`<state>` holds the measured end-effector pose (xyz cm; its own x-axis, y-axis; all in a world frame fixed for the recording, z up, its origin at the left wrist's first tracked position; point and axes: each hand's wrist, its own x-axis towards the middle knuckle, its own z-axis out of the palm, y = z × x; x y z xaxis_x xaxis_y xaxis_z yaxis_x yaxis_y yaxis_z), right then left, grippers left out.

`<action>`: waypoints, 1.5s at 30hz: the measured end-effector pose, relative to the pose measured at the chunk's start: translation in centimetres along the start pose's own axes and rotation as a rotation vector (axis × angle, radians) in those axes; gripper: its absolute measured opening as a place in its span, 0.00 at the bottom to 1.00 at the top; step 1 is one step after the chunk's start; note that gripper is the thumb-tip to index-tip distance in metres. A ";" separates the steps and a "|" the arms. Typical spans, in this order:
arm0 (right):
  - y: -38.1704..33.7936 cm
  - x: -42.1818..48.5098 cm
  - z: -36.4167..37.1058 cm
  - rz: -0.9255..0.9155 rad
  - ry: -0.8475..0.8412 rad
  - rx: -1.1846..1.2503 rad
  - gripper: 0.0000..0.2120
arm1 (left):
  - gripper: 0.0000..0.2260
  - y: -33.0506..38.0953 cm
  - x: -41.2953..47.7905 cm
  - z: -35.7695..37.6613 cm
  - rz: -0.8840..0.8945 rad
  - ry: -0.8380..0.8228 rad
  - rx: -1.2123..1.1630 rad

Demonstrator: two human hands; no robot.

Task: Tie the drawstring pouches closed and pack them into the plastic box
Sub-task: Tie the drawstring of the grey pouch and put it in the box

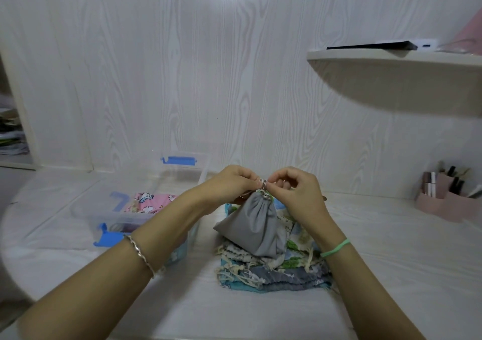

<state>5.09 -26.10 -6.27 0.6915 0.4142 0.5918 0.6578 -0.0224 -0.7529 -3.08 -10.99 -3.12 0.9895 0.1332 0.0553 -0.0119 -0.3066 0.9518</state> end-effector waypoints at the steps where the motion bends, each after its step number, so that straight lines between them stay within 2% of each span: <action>1: 0.0 -0.1 0.0 -0.033 0.014 -0.020 0.06 | 0.08 0.0 0.0 0.0 -0.012 -0.002 -0.023; 4: -0.2 -0.3 0.0 -0.114 0.027 -0.075 0.04 | 0.07 0.1 0.0 0.0 -0.029 -0.002 -0.090; 7: -0.3 -0.6 0.2 -0.099 -0.002 -0.034 0.06 | 0.06 0.0 0.1 -0.1 -0.047 0.008 -0.111; 12: -0.9 -0.6 0.2 0.056 -0.059 0.135 0.01 | 0.06 0.0 0.1 -0.4 -0.038 -0.020 -0.076; 16: -0.8 -0.2 -0.2 0.151 -0.135 0.182 0.04 | 0.08 -0.2 0.1 -0.8 -0.005 -0.050 -0.001; 22: 1.0 0.3 -1.4 0.439 -0.249 0.443 0.10 | 0.08 0.1 -0.1 -1.8 0.128 0.112 0.363; 26: 1.1 -0.2 -1.3 0.525 -0.257 0.642 0.12 | 0.09 -0.3 -0.1 -0.6 0.104 0.148 0.355; 30: 1.1 0.1 -1.1 0.541 -0.278 0.699 0.13 | 0.12 -1.1 0.5 0.7 0.126 0.222 0.328; 34: 1.0 0.4 -1.4 0.518 -0.311 0.611 0.13 | 0.15 -1.1 0.6 0.9 0.132 0.273 0.332; 40: 1.1 0.4 -2.6 0.484 -0.363 0.289 0.11 | 0.13 -0.8 0.2 0.6 0.057 0.257 0.226; 43: 0.7 0.4 -2.4 0.422 -0.411 0.142 0.19 | 0.12 -0.9 0.2 0.3 0.006 0.223 0.113; 45: 0.1 0.4 -1.6 0.321 -0.495 -0.034 0.19 | 0.11 -1.2 0.4 0.2 -0.033 0.208 0.061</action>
<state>5.88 -27.42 -5.66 0.6415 0.7568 0.1249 0.4531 -0.2424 -0.8579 -2.60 -10.75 -4.32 0.9380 0.3343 0.0915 0.0351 -0.3542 0.9345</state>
